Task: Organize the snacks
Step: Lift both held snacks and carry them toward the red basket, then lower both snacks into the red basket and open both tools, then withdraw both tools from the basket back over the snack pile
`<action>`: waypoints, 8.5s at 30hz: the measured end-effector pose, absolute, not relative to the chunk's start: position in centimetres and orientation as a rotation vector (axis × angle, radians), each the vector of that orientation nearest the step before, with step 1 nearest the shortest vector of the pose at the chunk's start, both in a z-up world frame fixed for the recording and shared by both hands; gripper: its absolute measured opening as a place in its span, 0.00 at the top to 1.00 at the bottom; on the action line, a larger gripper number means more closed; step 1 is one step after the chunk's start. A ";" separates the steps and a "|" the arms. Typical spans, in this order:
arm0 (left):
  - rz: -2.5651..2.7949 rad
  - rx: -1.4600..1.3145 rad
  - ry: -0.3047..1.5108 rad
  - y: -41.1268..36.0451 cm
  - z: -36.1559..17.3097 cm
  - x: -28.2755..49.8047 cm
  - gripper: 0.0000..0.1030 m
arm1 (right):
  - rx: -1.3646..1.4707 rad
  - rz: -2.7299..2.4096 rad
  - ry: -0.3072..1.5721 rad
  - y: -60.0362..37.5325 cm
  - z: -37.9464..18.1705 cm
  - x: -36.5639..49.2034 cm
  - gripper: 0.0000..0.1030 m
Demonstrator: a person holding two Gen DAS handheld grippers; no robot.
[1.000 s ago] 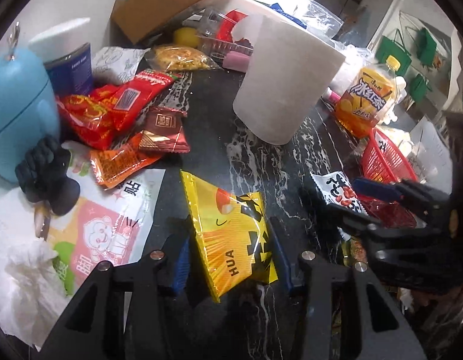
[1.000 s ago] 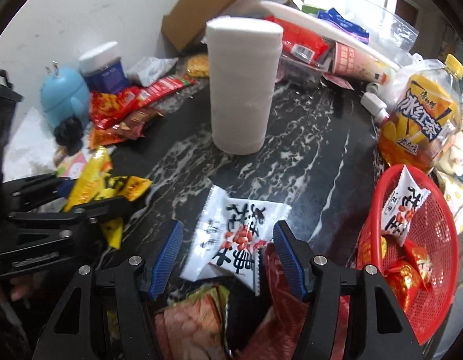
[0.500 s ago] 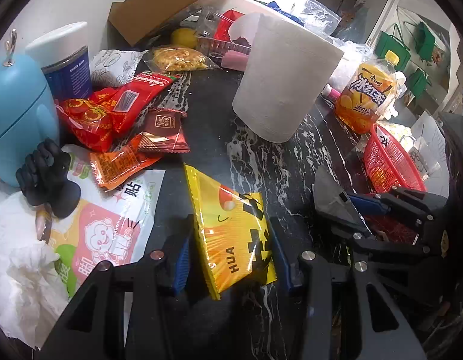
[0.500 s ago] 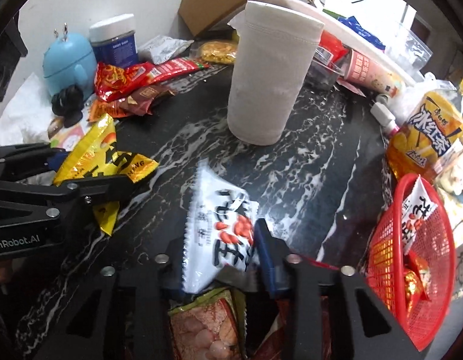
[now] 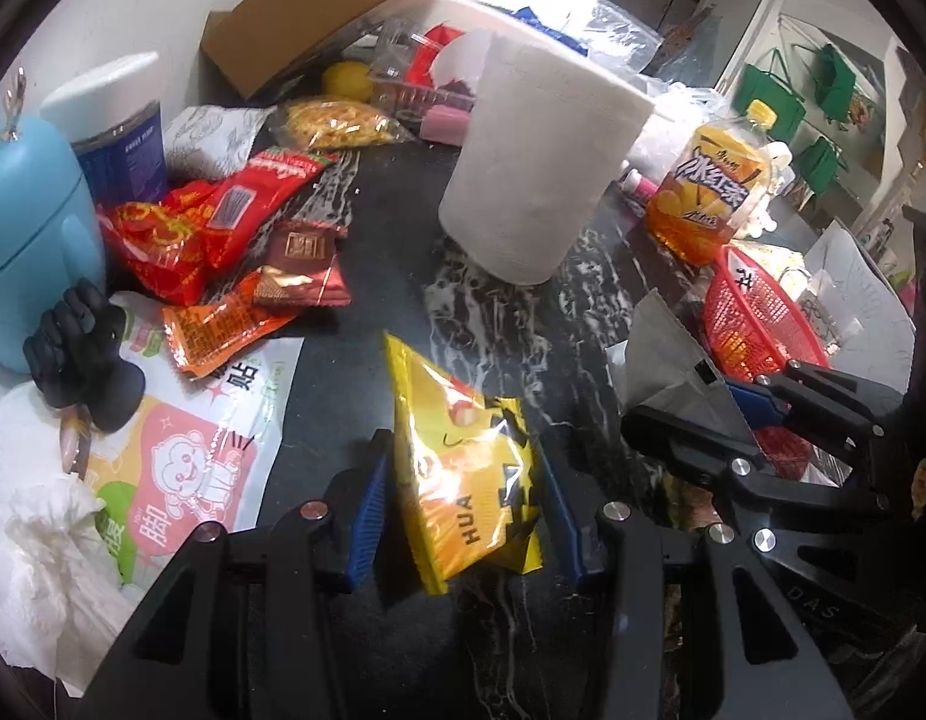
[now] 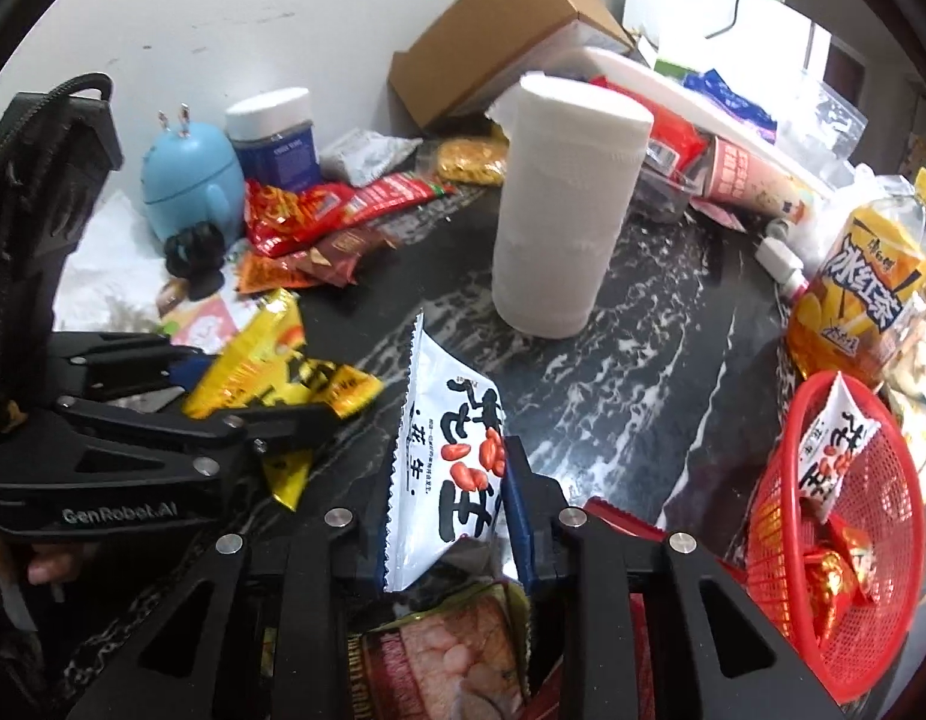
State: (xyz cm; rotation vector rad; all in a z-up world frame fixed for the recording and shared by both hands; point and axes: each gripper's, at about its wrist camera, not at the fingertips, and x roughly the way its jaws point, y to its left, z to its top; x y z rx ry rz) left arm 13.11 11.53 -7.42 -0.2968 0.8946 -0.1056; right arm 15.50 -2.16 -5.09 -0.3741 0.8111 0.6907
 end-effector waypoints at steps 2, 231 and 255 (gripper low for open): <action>-0.105 -0.305 0.882 11.6 -7.2 12.9 0.56 | -0.363 0.688 0.793 -2.3 -4.6 15.2 0.72; -0.360 0.058 0.597 -5.8 11.0 7.2 0.45 | -0.105 0.211 0.521 -20.1 10.2 4.8 0.62; -0.447 -0.010 0.721 -2.8 4.3 1.2 0.45 | -0.031 0.284 0.634 -17.5 4.1 -1.9 0.62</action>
